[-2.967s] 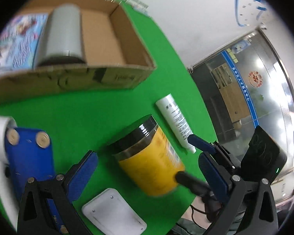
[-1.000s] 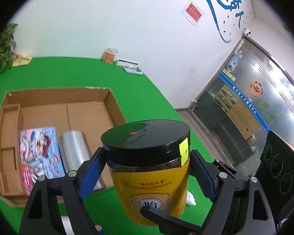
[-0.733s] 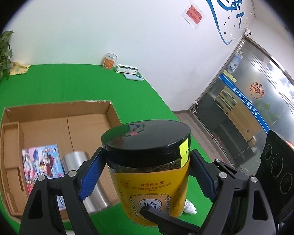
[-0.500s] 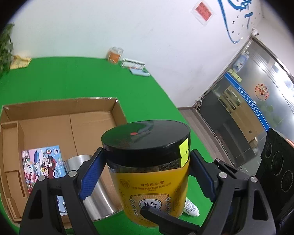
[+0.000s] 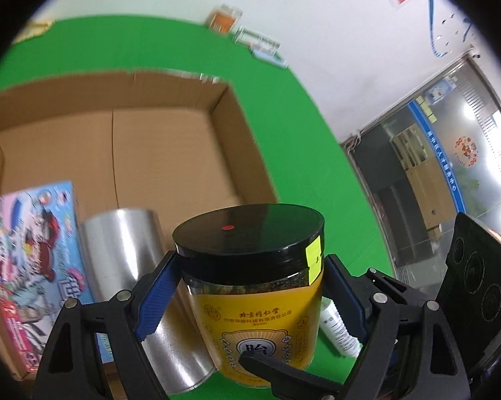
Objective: Organize rigid objects
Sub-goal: 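Lift the yellow jar and lower it into the large box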
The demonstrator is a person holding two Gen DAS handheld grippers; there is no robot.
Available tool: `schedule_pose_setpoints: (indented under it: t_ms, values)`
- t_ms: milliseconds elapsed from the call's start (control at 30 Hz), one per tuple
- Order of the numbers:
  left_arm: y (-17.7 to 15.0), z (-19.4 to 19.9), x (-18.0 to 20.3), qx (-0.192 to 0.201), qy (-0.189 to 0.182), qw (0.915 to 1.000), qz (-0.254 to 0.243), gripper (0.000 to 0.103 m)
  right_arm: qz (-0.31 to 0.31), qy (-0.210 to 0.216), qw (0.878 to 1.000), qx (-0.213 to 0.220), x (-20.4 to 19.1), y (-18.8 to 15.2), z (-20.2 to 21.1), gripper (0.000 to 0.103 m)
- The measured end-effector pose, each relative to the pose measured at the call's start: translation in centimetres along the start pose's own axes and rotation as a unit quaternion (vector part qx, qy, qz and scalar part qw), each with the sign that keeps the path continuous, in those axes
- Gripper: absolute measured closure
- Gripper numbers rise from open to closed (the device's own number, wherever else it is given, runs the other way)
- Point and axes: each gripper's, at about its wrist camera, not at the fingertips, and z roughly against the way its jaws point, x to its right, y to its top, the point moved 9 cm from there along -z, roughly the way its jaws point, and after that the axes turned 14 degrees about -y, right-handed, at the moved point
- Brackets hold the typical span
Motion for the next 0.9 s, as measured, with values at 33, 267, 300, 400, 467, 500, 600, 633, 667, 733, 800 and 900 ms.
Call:
schedule_pose_setpoints:
  t_ms: [33, 267, 300, 400, 467, 500, 600, 633, 667, 733, 800, 900]
  values:
    - [-0.3, -0.6, -0.4, -0.008, 0.003, 1.0, 0.005, 0.018, -0.003, 0.003, 1.0, -0.013, 0.2, -0.4, -1.0, 0.027]
    - [-1.3, -2.6, -1.9, -0.049, 0.019, 0.9985, 0.017, 0.018, -0.023, 0.012, 0.999, -0.044, 1.2, -1.7, -4.5, 0.028]
    - [-1.3, -2.6, -2.0, -0.052, 0.023, 0.9982, 0.019, 0.017, -0.025, 0.013, 0.999, -0.045, 1.2, -1.8, -4.6, 0.028]
    - [-1.1, -2.4, -1.8, -0.057, 0.032, 0.9978, 0.012, 0.018, -0.028, 0.012, 0.998, -0.051, 1.2, -2.0, -5.0, 0.028]
    - [0.2, -0.9, -1.7, -0.017, 0.054, 0.9984, -0.002, 0.018, -0.039, 0.011, 0.997, -0.072, 1.5, -2.6, -5.8, 0.029]
    - [1.1, 0.3, -1.5, 0.007, 0.055, 0.9985, -0.005, 0.02, -0.048, 0.01, 0.995, -0.082, 1.6, -3.0, -6.3, 0.029]
    - [2.0, 2.4, -1.2, 0.038, 0.053, 0.9979, -0.007, 0.022, -0.06, 0.011, 0.993, -0.098, 1.6, -3.4, -7.9, 0.03]
    - [1.8, 3.2, -1.0, 0.045, 0.056, 0.9973, -0.015, 0.022, -0.056, 0.008, 0.994, -0.098, 1.4, -3.3, -8.0, 0.03]
    - [1.6, 3.6, -0.9, 0.047, 0.061, 0.9968, -0.023, 0.022, -0.056, 0.009, 0.993, -0.1, 1.4, -3.4, -8.1, 0.03]
    - [0.8, 4.4, -0.6, 0.056, 0.073, 0.995, -0.037, 0.022, -0.054, 0.012, 0.994, -0.099, 1.1, -3.5, -8.0, 0.028]
    - [-0.4, 5.8, -0.2, 0.078, 0.082, 0.9922, -0.051, 0.022, -0.054, 0.027, 0.995, -0.083, 1.1, -4.3, -6.3, 0.023]
    - [-2.2, 9.3, 0.7, 0.139, 0.114, 0.9792, -0.094, 0.021, -0.031, 0.044, 0.999, 0.008, 0.4, -4.4, -1.2, 0.002]
